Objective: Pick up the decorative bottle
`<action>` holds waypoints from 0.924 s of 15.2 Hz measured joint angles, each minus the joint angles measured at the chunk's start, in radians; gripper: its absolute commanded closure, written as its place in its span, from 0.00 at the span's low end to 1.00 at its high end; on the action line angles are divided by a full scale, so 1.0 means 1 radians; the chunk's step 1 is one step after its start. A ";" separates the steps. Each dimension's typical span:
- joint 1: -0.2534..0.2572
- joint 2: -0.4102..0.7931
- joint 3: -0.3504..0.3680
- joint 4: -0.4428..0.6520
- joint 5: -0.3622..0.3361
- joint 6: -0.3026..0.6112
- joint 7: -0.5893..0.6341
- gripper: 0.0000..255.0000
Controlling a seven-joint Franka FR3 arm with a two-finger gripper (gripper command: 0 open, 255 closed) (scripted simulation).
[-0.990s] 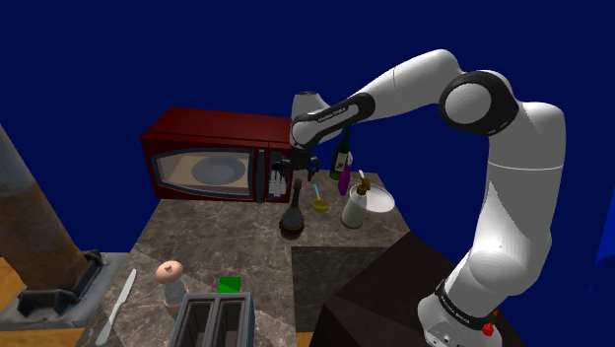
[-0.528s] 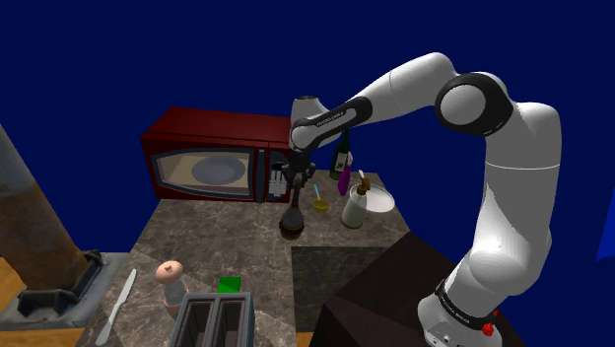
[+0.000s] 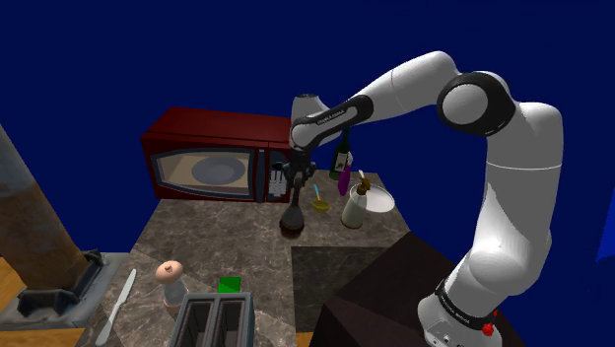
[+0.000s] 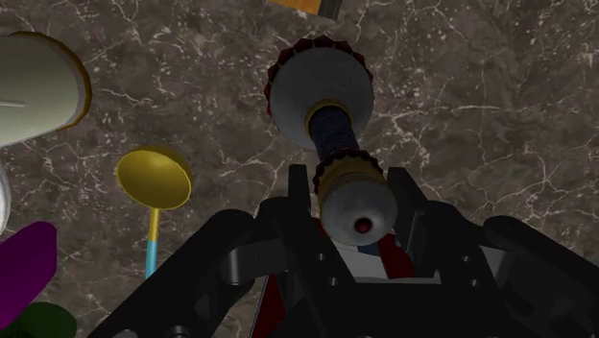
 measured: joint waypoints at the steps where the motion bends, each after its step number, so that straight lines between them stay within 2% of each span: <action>1: 0.000 -0.007 0.001 0.001 0.001 -0.008 0.000 1.00; 14: -0.005 -0.094 0.009 0.054 0.019 -0.146 -0.011 1.00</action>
